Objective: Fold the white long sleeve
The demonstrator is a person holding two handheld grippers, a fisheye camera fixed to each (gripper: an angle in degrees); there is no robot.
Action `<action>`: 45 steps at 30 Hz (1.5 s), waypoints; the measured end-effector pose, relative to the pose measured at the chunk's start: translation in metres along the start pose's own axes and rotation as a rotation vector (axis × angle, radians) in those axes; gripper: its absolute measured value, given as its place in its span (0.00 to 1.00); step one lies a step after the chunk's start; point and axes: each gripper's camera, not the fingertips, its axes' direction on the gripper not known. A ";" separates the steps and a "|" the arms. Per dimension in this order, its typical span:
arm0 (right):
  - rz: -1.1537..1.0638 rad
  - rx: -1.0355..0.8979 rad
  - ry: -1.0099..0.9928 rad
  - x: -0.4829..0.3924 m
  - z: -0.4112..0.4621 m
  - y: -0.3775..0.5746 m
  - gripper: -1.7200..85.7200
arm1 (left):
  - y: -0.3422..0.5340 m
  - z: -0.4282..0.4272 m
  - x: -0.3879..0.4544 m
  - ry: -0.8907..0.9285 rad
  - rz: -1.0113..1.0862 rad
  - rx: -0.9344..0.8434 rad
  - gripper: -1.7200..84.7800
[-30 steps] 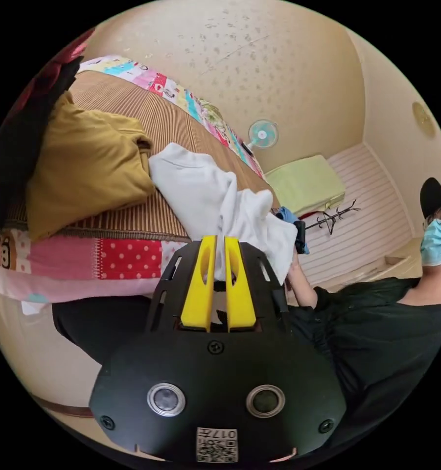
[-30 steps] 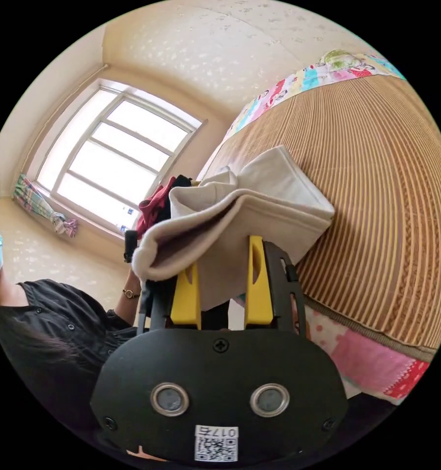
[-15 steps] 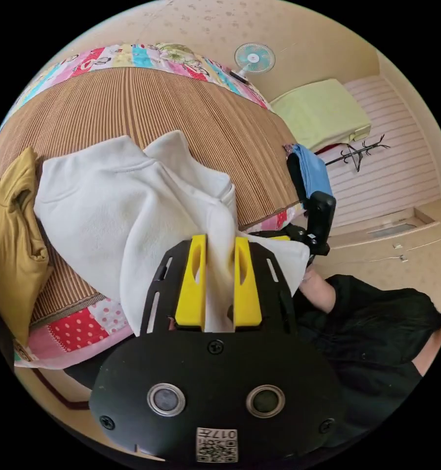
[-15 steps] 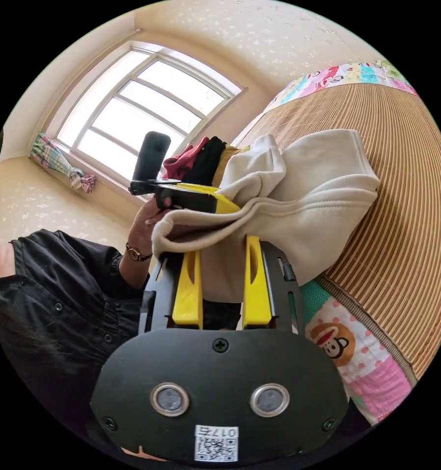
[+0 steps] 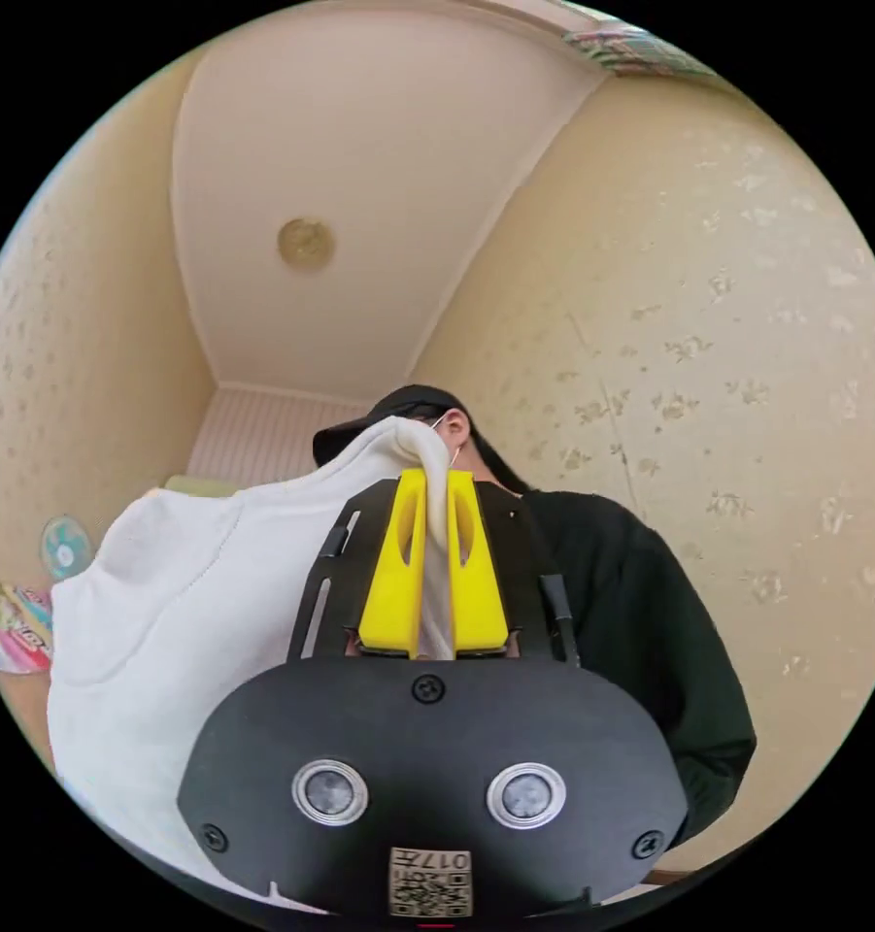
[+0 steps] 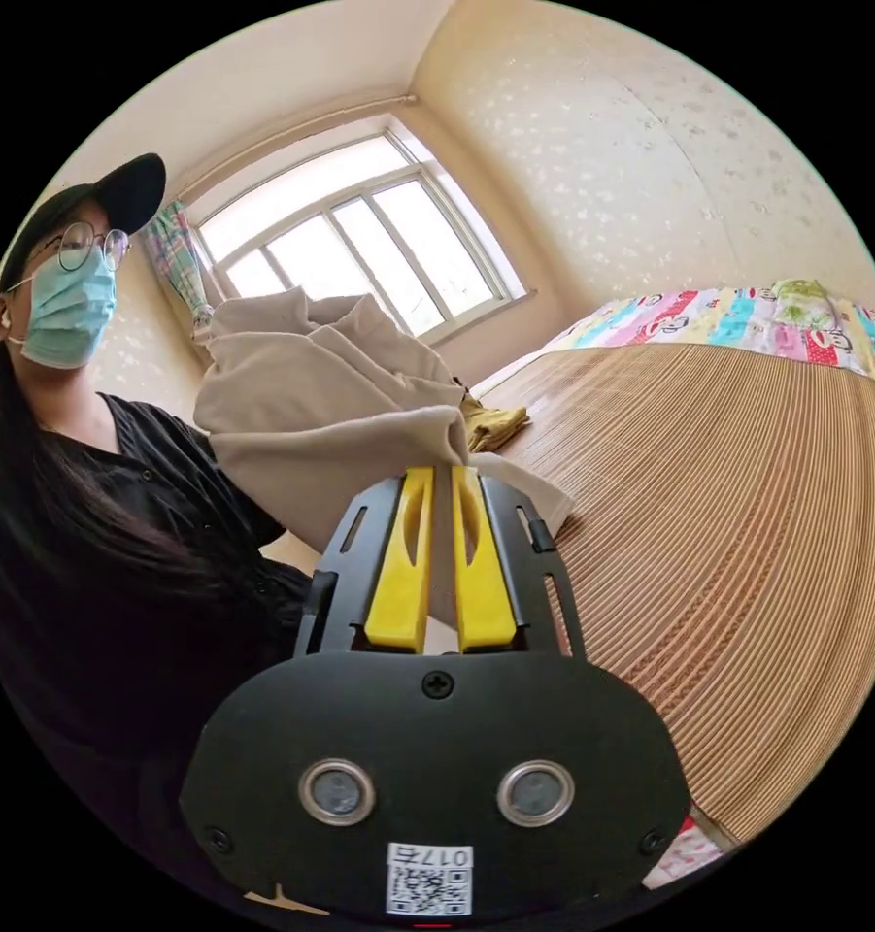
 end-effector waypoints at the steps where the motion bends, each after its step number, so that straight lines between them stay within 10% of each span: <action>1: -0.008 0.025 -0.008 -0.004 0.002 -0.011 0.09 | -0.005 0.004 -0.014 0.084 -0.015 0.038 0.07; 11: 0.102 0.061 -0.122 0.003 0.075 -0.054 0.22 | -0.003 0.136 -0.101 0.597 -0.220 -0.051 0.07; 18: 0.091 0.015 -0.294 0.010 0.117 -0.092 0.21 | -0.029 0.163 -0.072 0.596 -0.123 -0.120 0.07; 24: -0.034 0.266 -0.018 -0.062 0.008 -0.113 0.08 | -0.059 0.117 -0.035 0.246 -0.080 -0.087 0.07; 29: -0.035 0.617 0.344 -0.143 -0.100 -0.163 0.08 | -0.084 0.066 0.011 -0.520 -0.102 0.036 0.06; 38: 0.353 -0.008 0.870 0.094 0.002 -0.446 0.12 | -0.119 0.015 -0.275 -1.749 -0.355 -0.461 0.10; 45: 0.355 -0.265 0.668 0.152 0.149 -0.305 0.15 | 0.053 -0.036 -0.333 -1.378 -0.808 -0.611 0.15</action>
